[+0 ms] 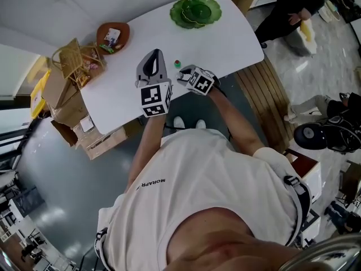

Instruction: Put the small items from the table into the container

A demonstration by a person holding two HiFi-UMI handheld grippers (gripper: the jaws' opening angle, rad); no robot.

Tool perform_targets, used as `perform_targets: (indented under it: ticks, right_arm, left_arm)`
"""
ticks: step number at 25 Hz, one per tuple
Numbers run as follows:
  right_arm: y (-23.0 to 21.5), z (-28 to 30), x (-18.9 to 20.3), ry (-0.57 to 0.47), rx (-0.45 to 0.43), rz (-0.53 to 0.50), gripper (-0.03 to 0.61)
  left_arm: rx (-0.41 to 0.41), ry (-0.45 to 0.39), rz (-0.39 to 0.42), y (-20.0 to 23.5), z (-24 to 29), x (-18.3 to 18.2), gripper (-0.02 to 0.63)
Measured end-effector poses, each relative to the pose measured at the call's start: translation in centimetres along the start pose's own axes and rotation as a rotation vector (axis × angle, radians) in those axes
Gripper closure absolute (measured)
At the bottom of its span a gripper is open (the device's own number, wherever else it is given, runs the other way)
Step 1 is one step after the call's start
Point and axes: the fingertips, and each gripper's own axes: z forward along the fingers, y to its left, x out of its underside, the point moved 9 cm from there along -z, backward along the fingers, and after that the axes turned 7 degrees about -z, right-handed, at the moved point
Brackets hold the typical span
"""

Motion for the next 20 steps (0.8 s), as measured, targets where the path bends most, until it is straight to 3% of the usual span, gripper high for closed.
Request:
perform_targets:
  ticks: [20]
  right_arm:
    - [-6.7, -9.2, -0.1, -0.187, 0.208, 0.173, 0.422]
  left_arm:
    - [0.042, -0.017, 0.006, -3.4, 0.2, -0.2, 0.609]
